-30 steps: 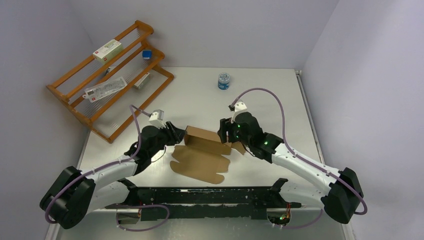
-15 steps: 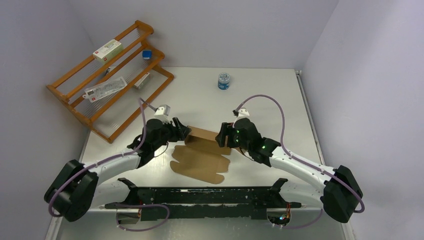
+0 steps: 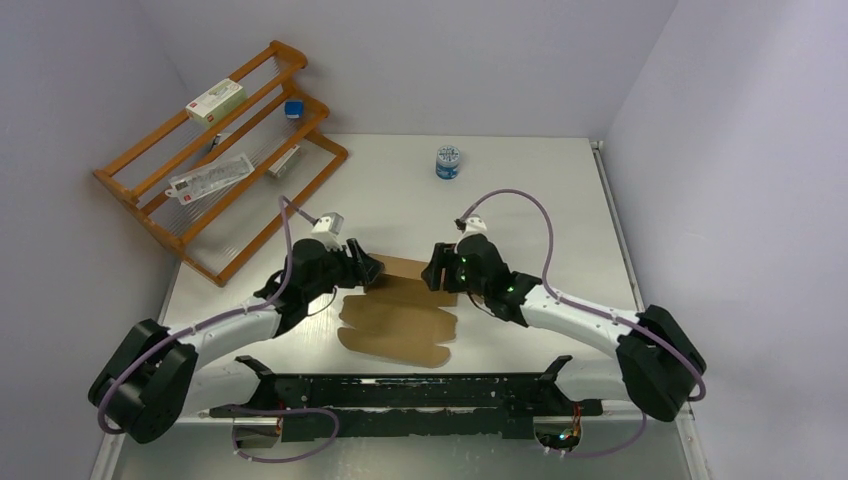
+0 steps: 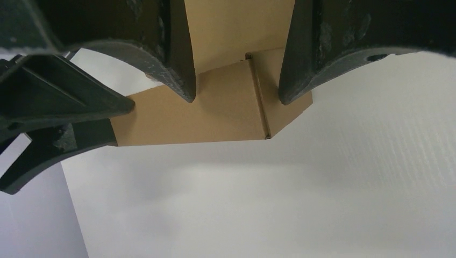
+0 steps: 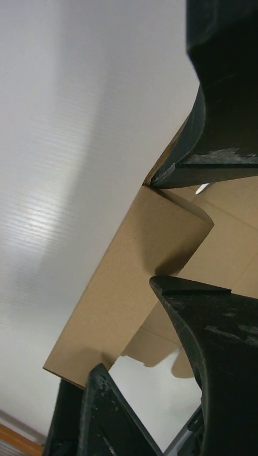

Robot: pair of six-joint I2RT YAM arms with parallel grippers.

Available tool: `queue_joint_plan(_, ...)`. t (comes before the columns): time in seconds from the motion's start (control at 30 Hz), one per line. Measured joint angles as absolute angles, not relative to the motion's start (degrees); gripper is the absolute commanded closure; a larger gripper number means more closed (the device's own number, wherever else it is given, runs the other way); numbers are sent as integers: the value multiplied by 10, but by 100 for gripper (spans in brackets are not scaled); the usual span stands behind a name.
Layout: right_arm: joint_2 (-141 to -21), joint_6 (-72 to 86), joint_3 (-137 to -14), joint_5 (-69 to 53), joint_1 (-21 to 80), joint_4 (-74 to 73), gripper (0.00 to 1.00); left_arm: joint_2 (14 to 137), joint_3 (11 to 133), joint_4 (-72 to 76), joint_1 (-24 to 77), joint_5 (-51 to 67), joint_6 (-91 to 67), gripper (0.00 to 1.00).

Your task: Fold the paper box

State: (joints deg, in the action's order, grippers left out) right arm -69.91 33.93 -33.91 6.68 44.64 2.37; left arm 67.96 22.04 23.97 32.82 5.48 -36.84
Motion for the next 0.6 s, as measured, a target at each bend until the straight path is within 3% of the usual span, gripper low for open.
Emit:
queue_joint_plan(0.33,-809,316,-404,36,420,105,44,604,183,210,325,10,-378,38)
queue_joint_plan(0.6,-857,291,-453,-6,399,132,38,566,175,172,325,-48,-384,37)
